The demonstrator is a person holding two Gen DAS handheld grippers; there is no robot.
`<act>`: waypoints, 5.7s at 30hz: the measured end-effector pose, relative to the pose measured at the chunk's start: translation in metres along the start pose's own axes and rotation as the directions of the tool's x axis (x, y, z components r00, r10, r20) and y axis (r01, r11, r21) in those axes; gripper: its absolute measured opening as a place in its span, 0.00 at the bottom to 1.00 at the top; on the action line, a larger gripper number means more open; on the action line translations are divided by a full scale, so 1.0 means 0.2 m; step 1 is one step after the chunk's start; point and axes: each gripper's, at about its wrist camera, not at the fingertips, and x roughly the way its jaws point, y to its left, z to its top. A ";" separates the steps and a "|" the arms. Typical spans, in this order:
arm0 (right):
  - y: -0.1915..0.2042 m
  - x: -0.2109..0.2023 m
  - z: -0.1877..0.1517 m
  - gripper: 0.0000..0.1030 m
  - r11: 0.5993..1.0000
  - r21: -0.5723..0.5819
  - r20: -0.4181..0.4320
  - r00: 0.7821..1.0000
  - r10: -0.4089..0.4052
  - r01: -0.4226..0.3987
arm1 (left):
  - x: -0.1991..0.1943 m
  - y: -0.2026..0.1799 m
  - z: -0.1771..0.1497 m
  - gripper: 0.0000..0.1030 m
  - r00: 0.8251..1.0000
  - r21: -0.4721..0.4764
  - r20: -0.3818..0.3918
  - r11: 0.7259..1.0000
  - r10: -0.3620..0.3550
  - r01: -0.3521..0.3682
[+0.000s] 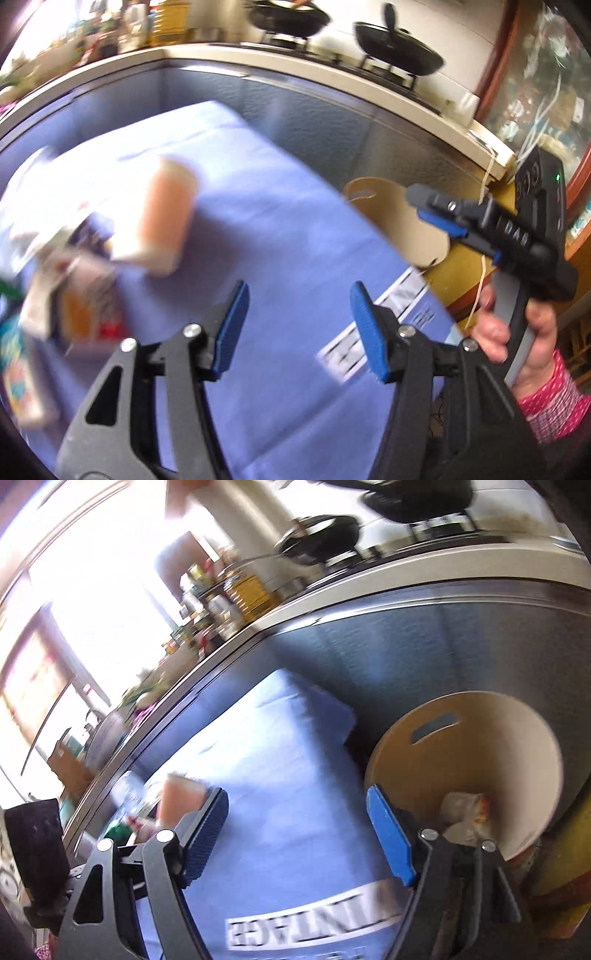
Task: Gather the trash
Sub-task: 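Move both grippers back over the remaining trash on the table, then grasp the green soda can with the left gripper while the right gripper grasps the tissue pack, then carry the green can and tissue pack to the wooden bin and release both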
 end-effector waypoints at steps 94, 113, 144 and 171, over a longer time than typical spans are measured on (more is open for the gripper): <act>1.13 0.74 -0.49 0.51 0.951 -0.029 -0.584 0.777 0.234 -0.308 | -0.82 1.48 -0.59 0.46 0.948 -0.586 0.118 0.792 0.297 -0.175; 1.19 0.85 -0.49 0.68 0.924 0.009 -0.588 0.746 0.313 -0.382 | -0.86 1.62 -0.56 0.63 0.959 -0.682 0.076 0.716 0.272 -0.149; 1.25 0.65 -0.40 0.27 0.861 -0.080 -0.531 0.752 0.390 -0.503 | -0.83 1.40 -0.63 0.30 0.972 -0.668 0.214 0.712 -0.096 0.218; -0.60 -0.25 -0.02 0.29 0.975 0.217 0.107 0.991 -0.075 0.050 | 0.72 -0.56 0.61 0.29 0.929 -0.013 -0.207 0.950 -0.307 0.311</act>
